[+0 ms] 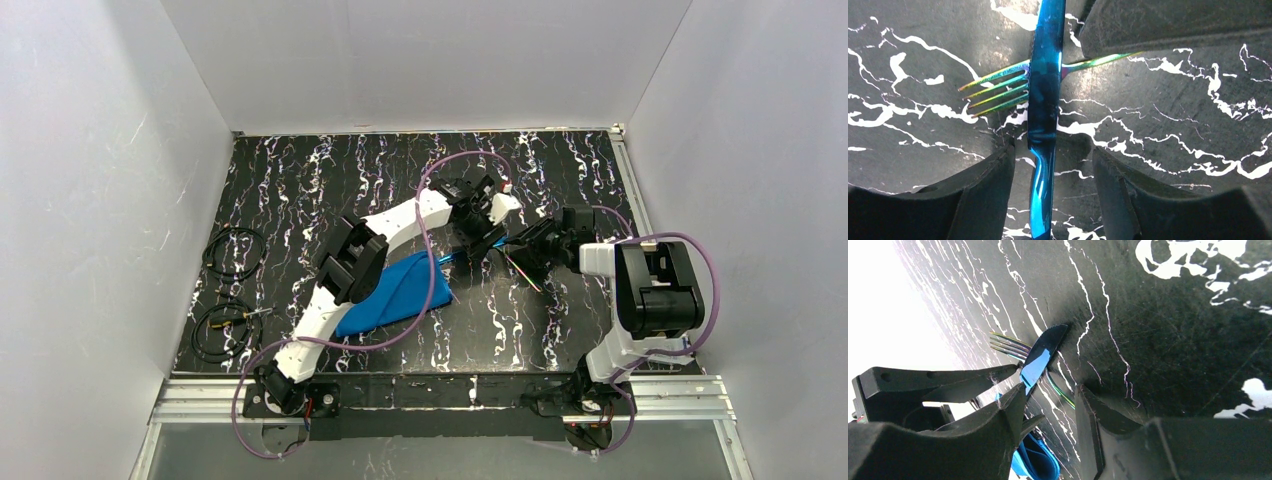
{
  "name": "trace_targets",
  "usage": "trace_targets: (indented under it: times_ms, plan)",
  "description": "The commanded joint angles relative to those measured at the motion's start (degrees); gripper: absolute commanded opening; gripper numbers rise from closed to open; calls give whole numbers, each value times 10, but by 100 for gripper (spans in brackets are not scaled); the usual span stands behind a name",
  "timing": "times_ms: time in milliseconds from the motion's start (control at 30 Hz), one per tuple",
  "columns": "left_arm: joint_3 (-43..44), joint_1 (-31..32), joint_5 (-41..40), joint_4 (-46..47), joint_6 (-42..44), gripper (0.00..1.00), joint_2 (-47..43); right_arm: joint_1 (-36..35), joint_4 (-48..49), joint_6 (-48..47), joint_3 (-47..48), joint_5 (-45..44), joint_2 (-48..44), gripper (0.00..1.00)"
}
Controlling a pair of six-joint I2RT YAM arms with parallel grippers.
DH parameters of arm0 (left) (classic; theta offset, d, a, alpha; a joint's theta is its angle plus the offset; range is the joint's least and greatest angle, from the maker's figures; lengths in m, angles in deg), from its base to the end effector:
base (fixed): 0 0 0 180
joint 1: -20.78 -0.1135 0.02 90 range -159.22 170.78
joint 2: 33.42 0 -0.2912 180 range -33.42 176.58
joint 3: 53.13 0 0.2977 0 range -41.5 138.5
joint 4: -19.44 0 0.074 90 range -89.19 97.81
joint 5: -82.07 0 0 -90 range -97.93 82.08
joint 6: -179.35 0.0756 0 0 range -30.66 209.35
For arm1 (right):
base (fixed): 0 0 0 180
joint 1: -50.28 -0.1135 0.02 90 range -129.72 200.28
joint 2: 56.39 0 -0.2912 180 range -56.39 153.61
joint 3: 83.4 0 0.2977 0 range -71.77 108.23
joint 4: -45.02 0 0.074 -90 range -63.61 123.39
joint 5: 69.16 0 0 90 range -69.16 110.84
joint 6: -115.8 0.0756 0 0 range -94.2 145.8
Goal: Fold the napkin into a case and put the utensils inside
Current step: Pick up the knife from the center of the board.
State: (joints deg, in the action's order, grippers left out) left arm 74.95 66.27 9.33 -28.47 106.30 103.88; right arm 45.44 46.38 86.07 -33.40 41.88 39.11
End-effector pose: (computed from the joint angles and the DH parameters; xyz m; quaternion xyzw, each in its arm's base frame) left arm 0.4097 -0.4487 0.1405 0.5278 0.7889 -0.2084 0.2356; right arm 0.3567 0.0574 0.0904 0.3582 0.8347 0.3479 0.2324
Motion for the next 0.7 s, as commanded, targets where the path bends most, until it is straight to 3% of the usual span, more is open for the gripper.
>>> trace_targets:
  times_ms: [0,333,667]
  plan:
    - [15,6,4,8,1,57,13,4,-28,-13,-52,-52,27,51]
    - [50,19,11,-2,8,49,53,12,29,3,-99,-21,43,51]
    - [48,33,19,-10,7,23,72,12,87,25,-152,1,58,50]
